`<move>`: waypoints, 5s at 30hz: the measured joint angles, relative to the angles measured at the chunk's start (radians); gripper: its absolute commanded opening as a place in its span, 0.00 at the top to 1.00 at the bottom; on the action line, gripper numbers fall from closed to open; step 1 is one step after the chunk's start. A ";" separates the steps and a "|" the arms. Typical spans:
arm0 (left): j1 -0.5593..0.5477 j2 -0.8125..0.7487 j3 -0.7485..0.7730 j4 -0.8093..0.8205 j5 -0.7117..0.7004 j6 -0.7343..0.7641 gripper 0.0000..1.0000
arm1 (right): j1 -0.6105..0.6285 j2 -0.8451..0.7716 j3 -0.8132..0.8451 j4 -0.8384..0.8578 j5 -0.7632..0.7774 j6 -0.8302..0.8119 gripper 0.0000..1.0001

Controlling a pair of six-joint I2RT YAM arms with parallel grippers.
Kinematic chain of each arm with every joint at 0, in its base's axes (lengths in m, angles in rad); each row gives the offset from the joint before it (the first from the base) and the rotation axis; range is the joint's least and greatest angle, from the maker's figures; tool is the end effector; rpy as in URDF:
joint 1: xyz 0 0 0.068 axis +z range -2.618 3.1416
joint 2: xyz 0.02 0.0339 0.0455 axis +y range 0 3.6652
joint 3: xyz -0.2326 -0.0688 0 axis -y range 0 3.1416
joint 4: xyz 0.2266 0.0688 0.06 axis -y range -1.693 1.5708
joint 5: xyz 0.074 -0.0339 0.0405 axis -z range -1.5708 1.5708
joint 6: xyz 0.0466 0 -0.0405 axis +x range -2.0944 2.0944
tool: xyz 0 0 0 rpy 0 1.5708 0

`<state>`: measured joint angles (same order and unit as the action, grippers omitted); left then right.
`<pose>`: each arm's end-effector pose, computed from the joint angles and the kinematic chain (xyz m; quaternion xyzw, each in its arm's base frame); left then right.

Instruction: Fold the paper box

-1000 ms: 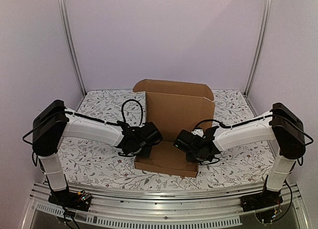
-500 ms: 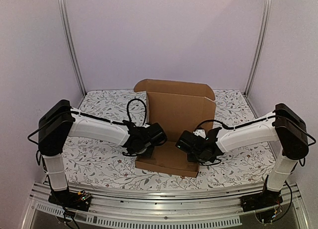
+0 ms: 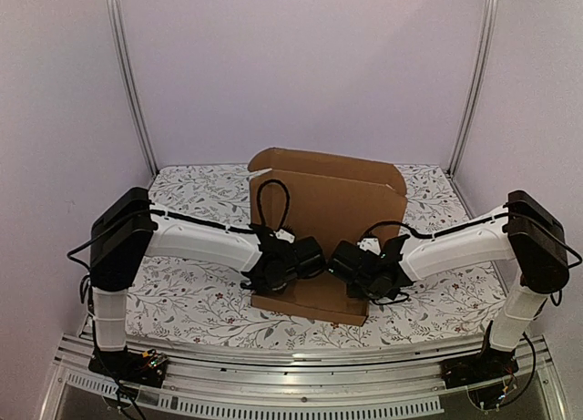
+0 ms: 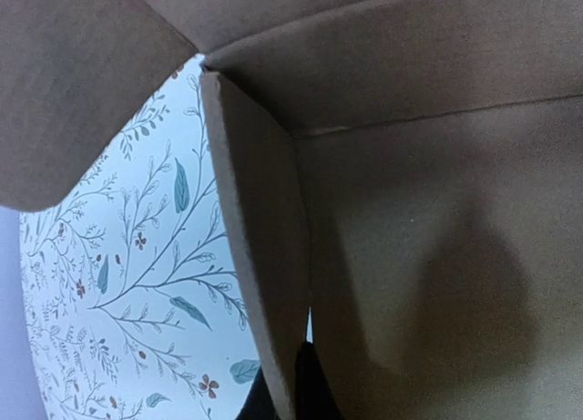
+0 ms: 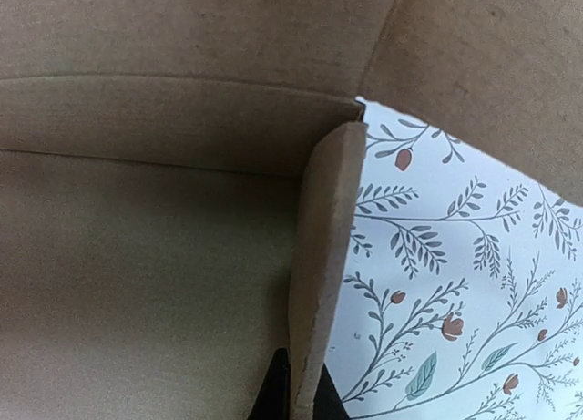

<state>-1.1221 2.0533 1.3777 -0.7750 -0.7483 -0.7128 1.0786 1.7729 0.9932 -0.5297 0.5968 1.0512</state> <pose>0.1827 -0.3063 0.1173 0.1673 0.9142 0.1774 0.3237 0.1644 0.2512 0.1160 0.0253 0.9481 -0.0323 0.3153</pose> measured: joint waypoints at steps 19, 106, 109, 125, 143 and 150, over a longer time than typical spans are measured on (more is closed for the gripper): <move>-0.005 0.028 0.037 -0.057 -0.035 -0.019 0.83 | 0.000 -0.019 -0.024 0.013 0.000 0.003 1.00; -0.016 -0.822 -0.452 0.073 0.235 0.011 0.33 | 0.042 0.089 0.258 -0.307 0.034 -0.222 0.30; -0.016 -0.838 -0.451 0.050 0.222 0.010 0.33 | 0.042 0.040 0.258 -0.304 0.020 -0.223 0.23; 0.024 -1.076 -0.484 0.036 0.233 0.148 0.32 | -0.048 -0.423 0.042 -0.171 -0.136 -0.456 0.16; 0.378 -1.123 -0.617 0.438 0.667 0.308 0.33 | -0.482 -0.609 0.014 -0.005 -0.742 -0.818 0.19; 0.393 -1.063 -0.620 0.512 0.752 0.298 0.36 | -0.559 -0.519 0.016 0.094 -0.918 -0.849 0.31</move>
<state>-0.7296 0.9905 0.7582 -0.2626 0.0032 -0.4152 0.5194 1.2537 1.0088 -0.4358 -0.3210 0.2024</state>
